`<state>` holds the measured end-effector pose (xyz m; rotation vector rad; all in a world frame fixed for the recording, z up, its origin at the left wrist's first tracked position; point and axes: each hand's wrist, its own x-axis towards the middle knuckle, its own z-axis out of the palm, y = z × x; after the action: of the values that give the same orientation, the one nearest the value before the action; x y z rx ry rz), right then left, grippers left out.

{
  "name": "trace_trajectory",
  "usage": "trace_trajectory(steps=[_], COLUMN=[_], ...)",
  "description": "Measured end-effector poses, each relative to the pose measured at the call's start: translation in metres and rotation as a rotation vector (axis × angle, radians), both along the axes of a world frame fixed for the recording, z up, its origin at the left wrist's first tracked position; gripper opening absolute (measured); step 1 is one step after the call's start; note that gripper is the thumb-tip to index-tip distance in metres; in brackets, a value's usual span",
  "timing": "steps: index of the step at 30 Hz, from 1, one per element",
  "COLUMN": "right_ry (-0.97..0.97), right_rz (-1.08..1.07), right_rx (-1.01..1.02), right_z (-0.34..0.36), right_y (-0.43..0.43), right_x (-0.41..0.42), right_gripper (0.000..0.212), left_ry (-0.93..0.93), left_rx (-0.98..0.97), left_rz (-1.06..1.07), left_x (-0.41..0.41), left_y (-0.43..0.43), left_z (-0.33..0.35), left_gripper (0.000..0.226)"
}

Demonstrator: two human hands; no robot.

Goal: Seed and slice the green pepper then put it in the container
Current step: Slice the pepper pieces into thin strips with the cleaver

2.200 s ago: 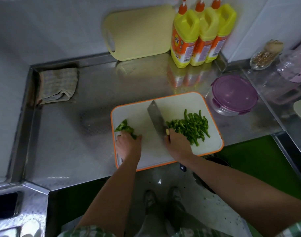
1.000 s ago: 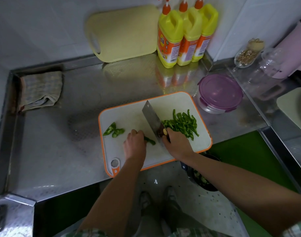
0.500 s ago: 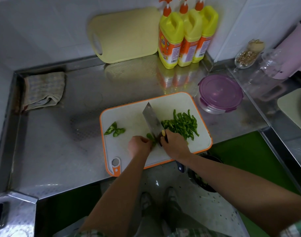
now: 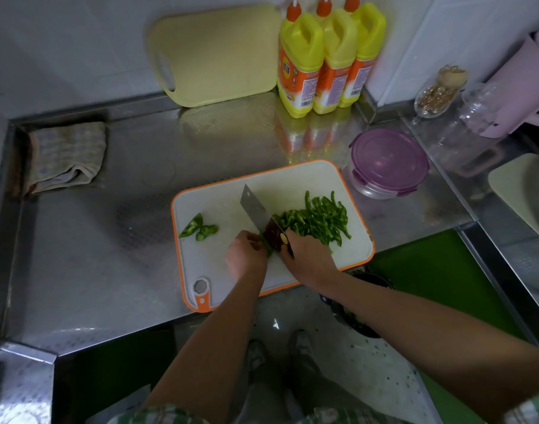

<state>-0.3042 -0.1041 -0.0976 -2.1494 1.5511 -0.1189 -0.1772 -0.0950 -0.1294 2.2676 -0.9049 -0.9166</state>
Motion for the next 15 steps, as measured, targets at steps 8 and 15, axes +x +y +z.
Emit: trace_trajectory(steps=[8, 15], right_ry=[0.004, 0.004], right_rz=[-0.045, -0.027], right_rx=[-0.017, -0.025], right_z=[-0.0041, -0.0026], right_y=[0.0068, 0.0068], right_x=[0.0062, 0.0038], right_gripper=[0.017, 0.019], left_ry=[0.053, 0.068], left_rx=[0.011, 0.036], left_rz=[0.076, 0.084], left_x=[-0.0056, -0.0049], left_y=[0.0004, -0.0001], left_z=[-0.0028, -0.0044], left_gripper=[0.017, 0.015])
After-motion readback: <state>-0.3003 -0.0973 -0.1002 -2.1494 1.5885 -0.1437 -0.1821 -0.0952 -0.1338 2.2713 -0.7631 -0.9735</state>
